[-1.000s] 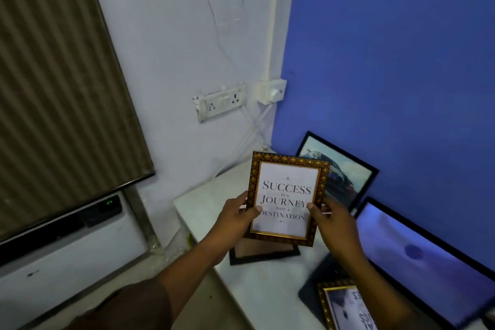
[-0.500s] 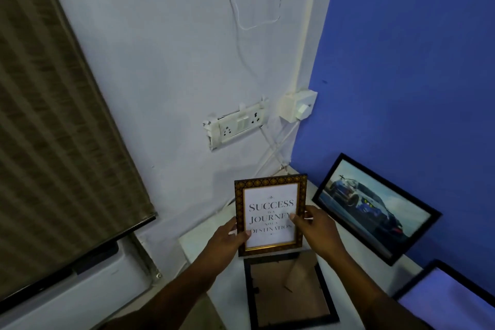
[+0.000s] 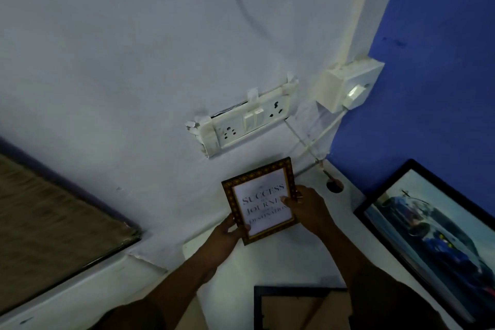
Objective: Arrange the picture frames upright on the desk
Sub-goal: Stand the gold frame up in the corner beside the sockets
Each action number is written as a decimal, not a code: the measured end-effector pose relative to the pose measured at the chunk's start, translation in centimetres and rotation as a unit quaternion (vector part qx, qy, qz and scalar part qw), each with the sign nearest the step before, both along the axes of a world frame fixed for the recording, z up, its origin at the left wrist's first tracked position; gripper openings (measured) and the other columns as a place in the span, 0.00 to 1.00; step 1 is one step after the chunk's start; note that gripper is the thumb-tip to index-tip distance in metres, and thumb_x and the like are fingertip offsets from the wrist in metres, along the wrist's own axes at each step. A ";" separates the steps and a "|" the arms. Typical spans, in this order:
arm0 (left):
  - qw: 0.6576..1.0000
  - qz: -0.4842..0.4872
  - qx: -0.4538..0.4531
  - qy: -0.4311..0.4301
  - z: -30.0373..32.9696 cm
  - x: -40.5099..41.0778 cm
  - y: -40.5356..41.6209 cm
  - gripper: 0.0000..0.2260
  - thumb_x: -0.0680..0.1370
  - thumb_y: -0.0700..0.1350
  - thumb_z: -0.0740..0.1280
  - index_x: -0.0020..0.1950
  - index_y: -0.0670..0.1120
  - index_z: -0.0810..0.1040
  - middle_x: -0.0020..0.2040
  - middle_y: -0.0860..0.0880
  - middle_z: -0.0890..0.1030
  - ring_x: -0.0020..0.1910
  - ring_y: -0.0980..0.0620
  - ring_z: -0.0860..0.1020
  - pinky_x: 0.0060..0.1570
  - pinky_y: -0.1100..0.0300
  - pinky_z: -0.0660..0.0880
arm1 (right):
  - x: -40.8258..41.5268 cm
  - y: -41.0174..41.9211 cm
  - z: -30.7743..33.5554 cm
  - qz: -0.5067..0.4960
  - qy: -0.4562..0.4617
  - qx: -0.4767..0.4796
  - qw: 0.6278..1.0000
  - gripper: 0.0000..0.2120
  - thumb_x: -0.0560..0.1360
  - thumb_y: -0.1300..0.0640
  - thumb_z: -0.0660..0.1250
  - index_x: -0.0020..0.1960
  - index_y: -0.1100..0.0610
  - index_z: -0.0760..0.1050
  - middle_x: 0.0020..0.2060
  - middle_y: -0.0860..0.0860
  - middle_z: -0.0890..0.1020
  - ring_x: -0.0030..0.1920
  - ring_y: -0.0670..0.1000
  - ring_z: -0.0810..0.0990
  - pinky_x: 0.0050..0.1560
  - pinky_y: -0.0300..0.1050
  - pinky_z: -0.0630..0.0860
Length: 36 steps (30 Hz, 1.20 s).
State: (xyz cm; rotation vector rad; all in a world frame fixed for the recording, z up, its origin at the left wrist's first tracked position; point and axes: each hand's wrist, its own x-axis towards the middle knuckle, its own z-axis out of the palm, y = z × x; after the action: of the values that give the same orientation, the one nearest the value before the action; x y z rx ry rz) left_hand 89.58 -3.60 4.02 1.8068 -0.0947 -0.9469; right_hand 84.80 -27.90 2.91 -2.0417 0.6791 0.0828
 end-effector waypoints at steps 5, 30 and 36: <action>0.999 0.021 0.027 -0.007 -0.8 1.5 -1.9 0.27 0.75 0.61 0.70 0.74 0.61 0.69 0.69 0.55 0.76 0.67 0.55 0.73 0.62 0.59 0.68 | 2.9 -2.5 -2.6 0.014 -0.007 0.007 1.000 0.26 0.68 0.35 0.68 0.57 0.52 0.81 0.51 0.52 0.84 0.51 0.53 0.83 0.52 0.54 0.82; 0.992 0.073 0.103 0.010 -2.2 -1.5 -3.0 0.44 0.78 0.57 0.69 0.82 0.45 0.46 0.80 0.44 0.60 0.76 0.43 0.65 0.67 0.55 0.66 | -6.4 -1.4 -3.0 -0.100 0.012 0.049 0.994 0.36 0.75 0.45 0.72 0.79 0.52 0.62 0.72 0.57 0.72 0.69 0.56 0.74 0.70 0.53 0.71; 0.987 -0.002 0.158 0.034 -4.4 -5.9 -1.3 0.40 0.79 0.54 0.69 0.82 0.44 0.50 0.78 0.43 0.64 0.73 0.44 0.68 0.60 0.60 0.67 | -16.4 0.6 -4.1 -0.181 0.052 0.064 0.980 0.34 0.76 0.47 0.72 0.78 0.52 0.64 0.70 0.57 0.73 0.67 0.55 0.74 0.69 0.53 0.72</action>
State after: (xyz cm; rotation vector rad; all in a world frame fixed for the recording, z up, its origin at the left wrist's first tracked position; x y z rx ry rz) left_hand 83.67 -4.93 -0.34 2.0613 0.1019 -1.0718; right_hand 68.45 -27.28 -1.17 -1.7708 1.0734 0.0210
